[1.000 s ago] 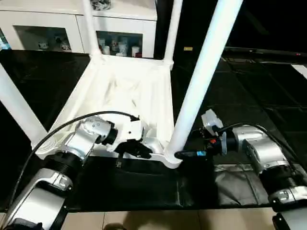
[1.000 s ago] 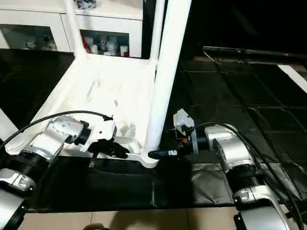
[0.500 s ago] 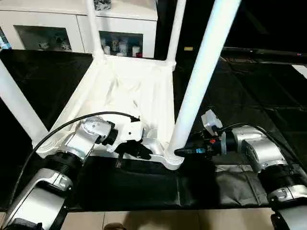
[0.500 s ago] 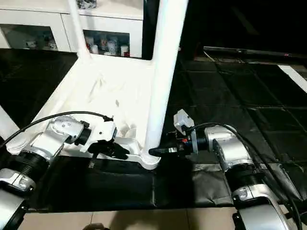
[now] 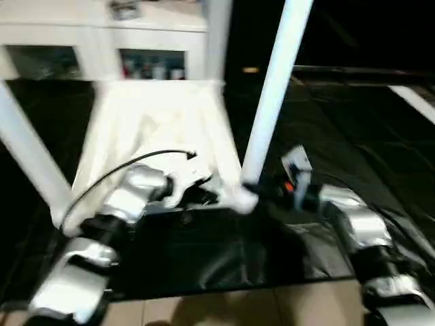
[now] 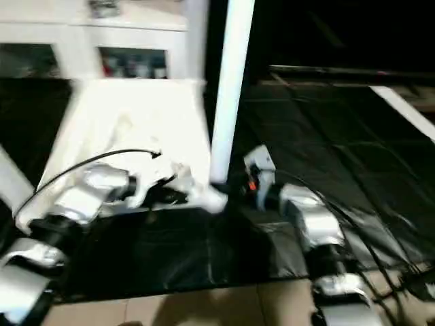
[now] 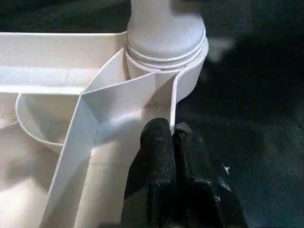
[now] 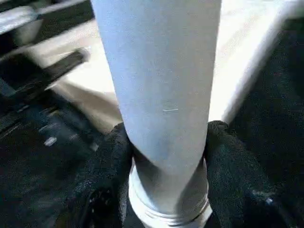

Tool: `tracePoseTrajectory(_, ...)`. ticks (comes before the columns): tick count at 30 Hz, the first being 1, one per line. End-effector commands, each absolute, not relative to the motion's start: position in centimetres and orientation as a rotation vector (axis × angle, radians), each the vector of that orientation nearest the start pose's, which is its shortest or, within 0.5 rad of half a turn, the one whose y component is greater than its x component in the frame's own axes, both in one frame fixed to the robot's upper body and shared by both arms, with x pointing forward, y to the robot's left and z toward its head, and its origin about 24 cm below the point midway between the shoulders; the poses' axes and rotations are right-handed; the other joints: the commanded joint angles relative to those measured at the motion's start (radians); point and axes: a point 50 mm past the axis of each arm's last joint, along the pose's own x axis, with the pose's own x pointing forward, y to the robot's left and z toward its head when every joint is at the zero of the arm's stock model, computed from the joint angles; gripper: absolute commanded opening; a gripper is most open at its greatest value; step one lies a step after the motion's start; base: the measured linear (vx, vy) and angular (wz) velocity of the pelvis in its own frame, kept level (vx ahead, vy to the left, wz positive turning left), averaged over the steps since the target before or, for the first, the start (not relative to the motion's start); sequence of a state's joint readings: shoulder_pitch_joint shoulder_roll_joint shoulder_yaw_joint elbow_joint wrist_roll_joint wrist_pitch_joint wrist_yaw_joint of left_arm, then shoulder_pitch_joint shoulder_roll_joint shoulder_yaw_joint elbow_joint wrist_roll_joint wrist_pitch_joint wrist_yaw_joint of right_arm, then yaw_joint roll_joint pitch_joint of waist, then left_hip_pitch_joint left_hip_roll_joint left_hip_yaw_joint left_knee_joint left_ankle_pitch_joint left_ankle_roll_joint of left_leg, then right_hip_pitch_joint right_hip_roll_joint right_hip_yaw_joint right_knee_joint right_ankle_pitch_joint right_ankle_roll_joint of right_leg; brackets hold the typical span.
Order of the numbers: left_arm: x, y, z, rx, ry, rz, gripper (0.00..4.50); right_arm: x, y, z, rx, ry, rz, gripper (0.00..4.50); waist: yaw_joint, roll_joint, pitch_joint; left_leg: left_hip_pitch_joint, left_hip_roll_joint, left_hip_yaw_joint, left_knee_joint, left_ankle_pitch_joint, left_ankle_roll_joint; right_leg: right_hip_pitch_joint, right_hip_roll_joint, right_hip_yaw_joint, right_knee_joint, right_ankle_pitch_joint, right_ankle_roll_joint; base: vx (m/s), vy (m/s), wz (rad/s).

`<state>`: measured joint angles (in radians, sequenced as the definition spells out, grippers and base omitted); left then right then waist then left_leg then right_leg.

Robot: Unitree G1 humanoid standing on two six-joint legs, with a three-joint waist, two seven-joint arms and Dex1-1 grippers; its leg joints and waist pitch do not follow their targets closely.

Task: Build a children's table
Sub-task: Rotate leg to tighten

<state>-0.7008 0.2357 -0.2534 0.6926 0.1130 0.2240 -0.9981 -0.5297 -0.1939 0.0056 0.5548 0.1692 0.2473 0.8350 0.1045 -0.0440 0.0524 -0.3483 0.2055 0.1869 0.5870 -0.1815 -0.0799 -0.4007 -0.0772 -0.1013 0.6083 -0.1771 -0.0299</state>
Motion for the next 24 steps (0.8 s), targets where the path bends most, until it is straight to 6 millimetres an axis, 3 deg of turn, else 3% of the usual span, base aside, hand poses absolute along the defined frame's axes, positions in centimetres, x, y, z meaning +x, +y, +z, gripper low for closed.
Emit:
tracePoseTrajectory(1,34.5,5.3,7.4,0.317,0.364,-1.112,0.0,32.4,-7.3,4.4,0.086,0.347,0.953,1.91,0.002,0.001,-0.058,0.007,0.025,-0.022,-0.069,-0.255,-0.004,0.04,-0.084,0.049,-0.11,-0.51,-0.08,0.0,0.0,0.0)
tracePoseTrajectory(5,34.8,4.3,7.8,0.306,0.347,-1.061,0.0,33.2,-6.4,4.4,0.069,0.383,0.845,1.91,-0.008,0.002,-0.06,0.0,0.024,-0.023,-0.072,-0.231,0.006,0.044,-0.08,0.05,-0.103,-0.446,-0.095,0.0,0.0,0.0)
tracePoseTrajectory(7,34.7,4.4,7.8,0.328,0.344,-1.068,0.0,32.9,-5.9,4.7,0.062,0.349,0.907,2.45,-0.005,0.003,-0.063,0.001,0.026,-0.019,-0.069,-0.211,0.021,0.045,-0.081,0.056,-0.097,-0.372,-0.111,0.0,0.0,0.0)
tracePoseTrajectory(9,34.7,4.7,7.7,0.343,0.35,-1.07,0.0,32.8,-5.9,4.8,0.072,0.337,0.909,2.59,-0.003,0.003,-0.068,-0.003,0.028,-0.018,-0.069,-0.168,0.031,0.053,-0.079,0.058,-0.08,-0.259,-0.142,0.0,0.0,0.0)
tracePoseTrajectory(12,34.6,5.4,7.5,0.362,0.361,-1.07,0.0,32.7,-6.2,4.7,0.068,0.325,0.903,2.89,-0.003,0.004,-0.067,-0.003,0.028,-0.015,-0.069,-0.148,0.042,0.056,-0.079,0.059,-0.076,-0.2,-0.167,0.0,0.0,0.0)
tracePoseTrajectory(19,34.5,7.1,7.3,0.454,0.343,-1.104,0.0,32.7,-8.1,4.5,0.029,0.296,0.903,3.44,-0.005,0.006,-0.063,0.0,0.03,-0.017,-0.074,-0.197,0.03,0.054,-0.081,0.059,-0.087,-0.288,-0.148,0.0,0.0,0.0)
tracePoseTrajectory(20,34.3,8.3,7.1,0.479,0.352,-1.153,0.0,32.6,-9.4,4.8,0.018,0.275,0.963,3.44,-0.003,0.007,-0.063,0.001,0.03,-0.018,-0.074,-0.201,0.031,0.054,-0.082,0.059,-0.088,-0.284,-0.146,0.0,0.0,0.0)
tracePoseTrajectory(24,34.1,9.4,7.1,0.498,0.362,-1.199,0.0,32.4,-10.8,5.4,0.016,0.256,1.024,3.79,0.0,0.009,-0.064,0.002,0.033,-0.016,-0.072,-0.195,0.041,0.054,-0.08,0.061,-0.08,-0.241,-0.167,0.0,0.0,0.0)
